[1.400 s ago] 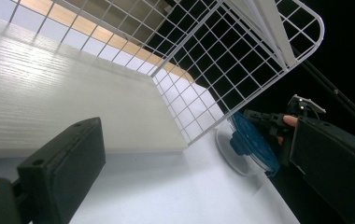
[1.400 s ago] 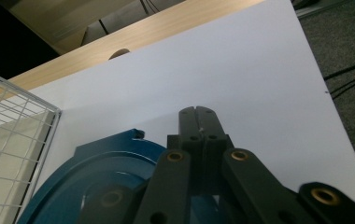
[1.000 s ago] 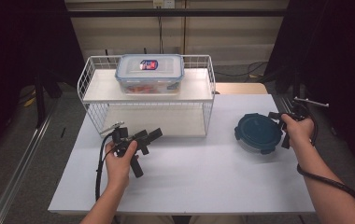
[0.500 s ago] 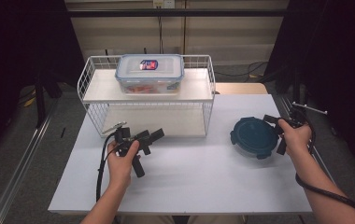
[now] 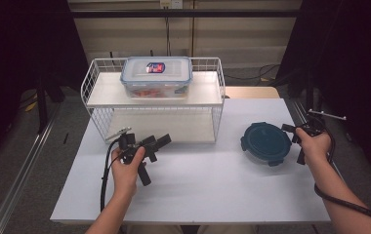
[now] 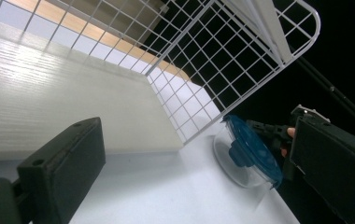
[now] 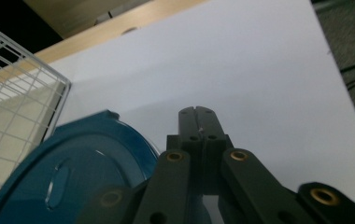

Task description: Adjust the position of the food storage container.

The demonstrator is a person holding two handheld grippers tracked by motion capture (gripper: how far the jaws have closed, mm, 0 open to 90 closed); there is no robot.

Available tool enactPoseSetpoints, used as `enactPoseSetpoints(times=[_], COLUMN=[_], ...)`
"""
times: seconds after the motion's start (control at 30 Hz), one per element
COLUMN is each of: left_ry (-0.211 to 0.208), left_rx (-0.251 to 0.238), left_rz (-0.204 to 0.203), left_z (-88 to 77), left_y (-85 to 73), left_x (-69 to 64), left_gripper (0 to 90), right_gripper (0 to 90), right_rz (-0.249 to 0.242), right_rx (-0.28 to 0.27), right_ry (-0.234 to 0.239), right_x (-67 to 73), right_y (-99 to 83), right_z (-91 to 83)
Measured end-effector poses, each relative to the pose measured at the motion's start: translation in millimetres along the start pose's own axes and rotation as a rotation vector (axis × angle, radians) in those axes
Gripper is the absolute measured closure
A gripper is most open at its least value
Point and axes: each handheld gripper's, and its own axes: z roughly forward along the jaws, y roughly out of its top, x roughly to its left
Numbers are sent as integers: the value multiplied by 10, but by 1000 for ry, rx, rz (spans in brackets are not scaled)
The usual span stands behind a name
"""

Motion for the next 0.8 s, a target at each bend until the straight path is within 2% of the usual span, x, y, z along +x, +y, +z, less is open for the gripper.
enactPoseSetpoints(times=[0.1, 0.13, 0.17, 0.2, 0.27, 0.37, 0.43, 0.57, 0.6, 0.67, 0.8], left_ry=[-3, -4, 0, 1, -1, 2, 1, -15, -14, -14, -9], left_rx=[5, 8, 14, 12, 15, 13, 11, 14, 12, 14, 19], left_rz=[4, 13, 5, -1, 0, 3, -2, -4, -8, -6, -1], left_z=[20, 27, 34, 42, 42, 36, 45, 63, 68, 72, 72], left_y=[-9, -12, -16, -21, -21, -15, -20, -30, -32, -33, -34], left_x=[11, 19, 15, 14, 10, 14, 7, -4, -7, -8, -6], left_gripper=[32, 32, 32, 32, 32, 32, 32, 32, 32, 32, 32], right_gripper=[900, 900, 900, 900, 900, 900, 900, 900, 900, 900, 900], right_rz=[35, 42, -5, -22, 6, 22, 32, 9, 16, -7, -11], right_rx=[-8, -8, 11, 27, 48, 26, 19, 22, 24, 28, 23], right_ry=[47, 43, 17, 4, 29, 41, 75, 109, 121, 129, 147], right_x=[-5, 29, 67, 95, 101, 126, 149, 268, 303, 366, 467], right_y=[-11, -14, -3, 1, -21, -91, -152, -248, -268, -318, -423], right_z=[32, 30, 27, 23, 25, -2, -9, -26, -33, -40, -66])
